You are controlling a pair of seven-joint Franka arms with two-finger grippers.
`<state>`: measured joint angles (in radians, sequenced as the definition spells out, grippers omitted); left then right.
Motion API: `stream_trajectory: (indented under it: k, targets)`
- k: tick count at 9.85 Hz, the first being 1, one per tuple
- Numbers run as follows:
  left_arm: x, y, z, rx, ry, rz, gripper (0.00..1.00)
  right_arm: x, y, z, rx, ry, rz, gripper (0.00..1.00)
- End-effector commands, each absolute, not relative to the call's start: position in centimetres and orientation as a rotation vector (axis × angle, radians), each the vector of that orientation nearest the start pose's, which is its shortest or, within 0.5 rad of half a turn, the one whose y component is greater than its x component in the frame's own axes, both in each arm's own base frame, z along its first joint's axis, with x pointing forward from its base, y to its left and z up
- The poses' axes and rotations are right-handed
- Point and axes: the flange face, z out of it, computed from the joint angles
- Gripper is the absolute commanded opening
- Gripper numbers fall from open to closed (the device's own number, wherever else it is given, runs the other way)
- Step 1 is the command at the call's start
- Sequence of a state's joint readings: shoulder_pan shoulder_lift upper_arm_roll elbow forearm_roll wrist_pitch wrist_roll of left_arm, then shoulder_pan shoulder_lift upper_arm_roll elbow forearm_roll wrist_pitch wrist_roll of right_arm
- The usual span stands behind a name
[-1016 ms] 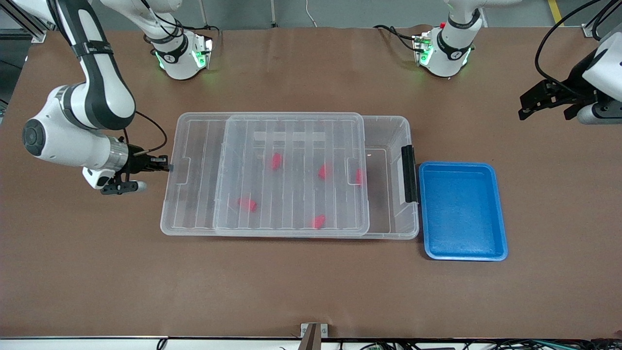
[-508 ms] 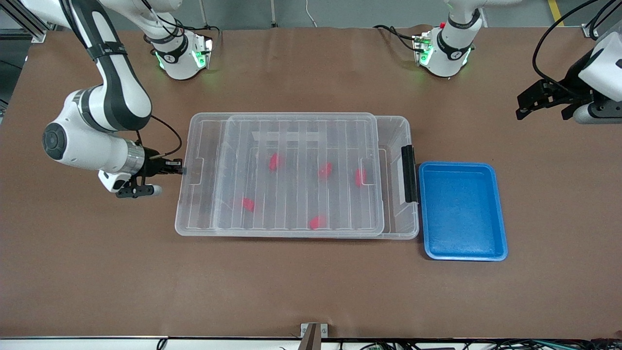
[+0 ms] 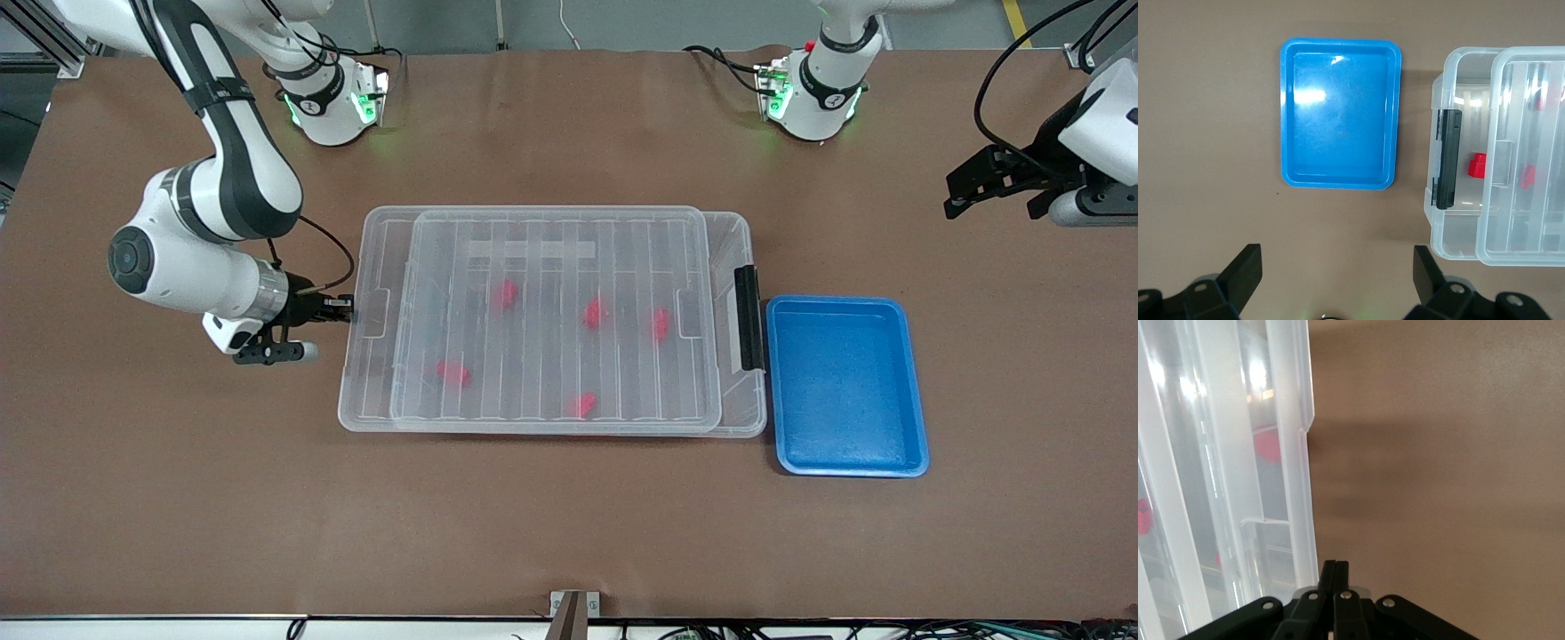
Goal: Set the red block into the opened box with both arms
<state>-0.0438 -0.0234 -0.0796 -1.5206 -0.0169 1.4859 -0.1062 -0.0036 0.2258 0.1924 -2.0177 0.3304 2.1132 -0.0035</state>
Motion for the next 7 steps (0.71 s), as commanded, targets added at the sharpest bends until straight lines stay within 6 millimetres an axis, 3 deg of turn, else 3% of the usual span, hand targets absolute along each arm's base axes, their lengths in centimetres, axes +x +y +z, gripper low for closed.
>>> stream_trajectory:
  k: [1, 7]
  targets:
    - [53.3, -7.1, 64.1, -3.154, 0.019, 0.064, 1.00, 57.1, 12.8, 33.3, -2.816, 0.028, 0.217, 0.00]
    - [53.3, -7.1, 64.2, -3.154, 0.021, 0.061, 1.00, 57.2, 14.7, 32.8, -2.820, -0.006, 0.193, 0.00]
